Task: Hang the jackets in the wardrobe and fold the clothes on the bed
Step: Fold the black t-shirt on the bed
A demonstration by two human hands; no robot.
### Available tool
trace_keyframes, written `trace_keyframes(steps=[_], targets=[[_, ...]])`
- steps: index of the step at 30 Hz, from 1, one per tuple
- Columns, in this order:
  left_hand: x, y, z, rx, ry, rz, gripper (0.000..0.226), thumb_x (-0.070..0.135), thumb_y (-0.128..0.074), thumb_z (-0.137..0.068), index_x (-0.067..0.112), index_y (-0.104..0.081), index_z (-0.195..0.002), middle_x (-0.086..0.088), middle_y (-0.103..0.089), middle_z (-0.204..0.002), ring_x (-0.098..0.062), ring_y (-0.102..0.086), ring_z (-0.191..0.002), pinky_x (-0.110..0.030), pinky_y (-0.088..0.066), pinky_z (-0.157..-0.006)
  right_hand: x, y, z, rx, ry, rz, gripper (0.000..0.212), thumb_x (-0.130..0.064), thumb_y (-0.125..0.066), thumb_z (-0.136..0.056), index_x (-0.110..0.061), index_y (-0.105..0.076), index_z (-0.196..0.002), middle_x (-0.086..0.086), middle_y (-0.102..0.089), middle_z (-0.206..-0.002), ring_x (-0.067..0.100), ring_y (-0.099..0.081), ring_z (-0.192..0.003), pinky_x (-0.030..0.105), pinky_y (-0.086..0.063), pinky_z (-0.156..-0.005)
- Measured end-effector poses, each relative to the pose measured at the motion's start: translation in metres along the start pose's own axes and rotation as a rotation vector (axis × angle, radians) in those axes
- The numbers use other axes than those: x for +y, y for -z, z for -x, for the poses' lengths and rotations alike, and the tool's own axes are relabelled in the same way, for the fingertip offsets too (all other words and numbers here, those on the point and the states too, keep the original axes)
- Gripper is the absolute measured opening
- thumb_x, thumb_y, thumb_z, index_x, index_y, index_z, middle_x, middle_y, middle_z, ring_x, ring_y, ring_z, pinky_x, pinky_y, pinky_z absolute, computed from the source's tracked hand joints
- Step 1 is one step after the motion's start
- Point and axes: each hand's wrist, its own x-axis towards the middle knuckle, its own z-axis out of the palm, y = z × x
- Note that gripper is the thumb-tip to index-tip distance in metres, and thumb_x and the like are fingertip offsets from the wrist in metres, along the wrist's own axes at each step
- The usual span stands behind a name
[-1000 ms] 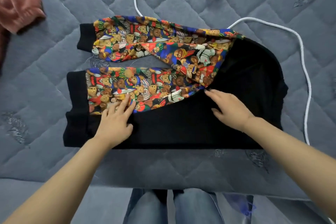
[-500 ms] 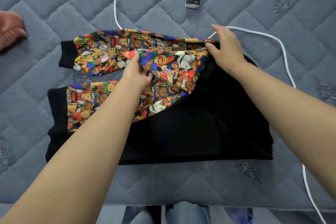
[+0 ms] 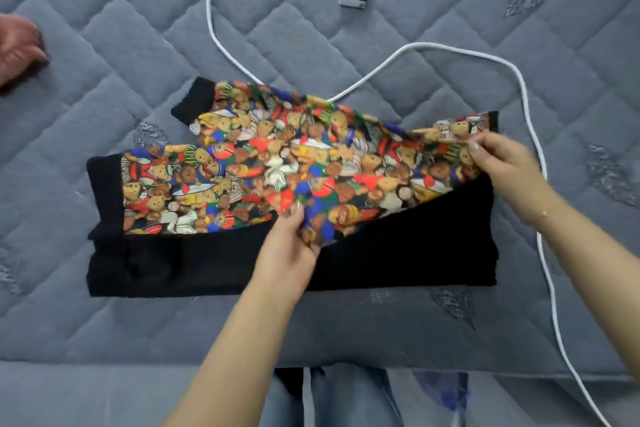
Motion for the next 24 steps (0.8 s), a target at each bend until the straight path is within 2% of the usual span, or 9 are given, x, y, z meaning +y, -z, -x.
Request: trace_keyframes(steps=[3,6,9,12,15,18,20,21,24], targets=[[-0.057,0.026,0.01,0.119,0.123,-0.25,0.017,0.02,-0.051,-0.101,0.017,-0.063,-0.112,0.001,-0.073,-0.108,-0.009,-0.072,-0.085,-0.022,-0.054,-0.069,0.039,0.004,0.028,-0.082,-0.105,0.4,0.015,-0.002,-0.053,-0.096,-0.009,-0.066,-0.097,0.014,-0.066,-0.095,0.028,-0.06,-0.093,0.031,-0.04,-0.081],[-0.081,0.038,0.004,0.198,0.087,-0.478,0.014,0.016,-0.053,-0.1,0.013,-0.058,-0.113,-0.008,-0.064,-0.123,-0.015,-0.064,-0.102,-0.029,-0.05,-0.086,0.055,-0.004,0.046,-0.079,-0.165,0.678,0.026,-0.005,-0.053,-0.094,-0.004,-0.066,-0.117,0.017,-0.063,-0.117,0.035,-0.055,-0.115,0.043,-0.04,-0.097],[-0.07,0.041,-0.005,0.379,-0.16,-0.65,0.044,0.013,-0.063,-0.094,0.009,-0.046,-0.134,-0.008,-0.055,-0.132,-0.019,-0.056,-0.115,-0.034,-0.046,-0.097,0.048,-0.023,0.053,0.115,-0.019,0.679,0.029,-0.002,-0.055,-0.089,-0.003,-0.064,-0.117,0.016,-0.058,-0.119,0.036,-0.052,-0.114,0.046,-0.04,-0.095],[-0.043,0.033,-0.003,0.484,-0.622,-0.967,0.045,0.012,-0.067,-0.09,0.015,-0.047,-0.13,-0.003,-0.044,-0.127,-0.019,-0.05,-0.116,-0.033,-0.042,-0.098,0.037,-0.034,0.04,0.293,0.071,0.614,0.03,-0.011,-0.057,-0.09,-0.006,-0.06,-0.119,0.013,-0.055,-0.123,0.032,-0.052,-0.113,0.045,-0.043,-0.093],[-0.017,0.013,-0.012,0.38,-1.007,-1.456,0.048,0.013,-0.065,-0.089,0.016,-0.049,-0.135,-0.005,-0.041,-0.138,-0.021,-0.036,-0.131,-0.039,-0.031,-0.111,0.037,-0.032,0.011,0.49,-0.144,0.266,0.045,-0.025,-0.062,-0.091,-0.005,-0.047,-0.129,0.015,-0.048,-0.127,0.03,-0.05,-0.115,0.041,-0.042,-0.096],[-0.008,-0.022,-0.036,-0.033,-1.187,-1.727,0.044,0.019,-0.061,-0.094,0.019,-0.053,-0.137,-0.003,-0.044,-0.145,-0.02,-0.036,-0.136,-0.043,-0.031,-0.113,0.045,-0.031,-0.018,0.479,-0.229,0.237,0.057,-0.036,-0.063,-0.091,-0.007,-0.041,-0.134,0.016,-0.047,-0.131,0.032,-0.051,-0.116,0.041,-0.043,-0.096],[-0.015,-0.047,-0.061,-0.315,-1.163,-1.912,0.044,0.03,-0.055,-0.098,0.024,-0.05,-0.141,-0.003,-0.04,-0.152,-0.023,-0.032,-0.142,-0.05,-0.026,-0.116,0.055,-0.031,-0.032,0.387,-0.189,0.473,0.057,-0.041,-0.06,-0.092,-0.014,-0.04,-0.138,0.016,-0.047,-0.13,0.035,-0.049,-0.116,0.044,-0.044,-0.091],[-0.018,-0.056,-0.075,-0.369,-1.093,-2.047,0.047,0.039,-0.049,-0.1,0.03,-0.042,-0.146,-0.002,-0.029,-0.159,-0.023,-0.021,-0.147,-0.052,-0.016,-0.119,0.061,-0.029,-0.038,0.34,-0.186,0.583,0.057,-0.043,-0.058,-0.093,-0.017,-0.04,-0.14,0.017,-0.046,-0.129,0.036,-0.048,-0.116,0.046,-0.043,-0.089],[-0.02,-0.06,-0.12,-0.28,-0.81,-2.4,0.059,0.062,-0.023,-0.099,0.044,-0.006,-0.153,0.009,0.011,-0.164,-0.016,0.015,-0.15,-0.062,0.012,-0.113,0.084,-0.021,-0.048,0.312,-0.236,0.699,0.047,-0.037,-0.053,-0.097,-0.023,-0.045,-0.14,0.018,-0.046,-0.126,0.036,-0.043,-0.118,0.048,-0.04,-0.092]])
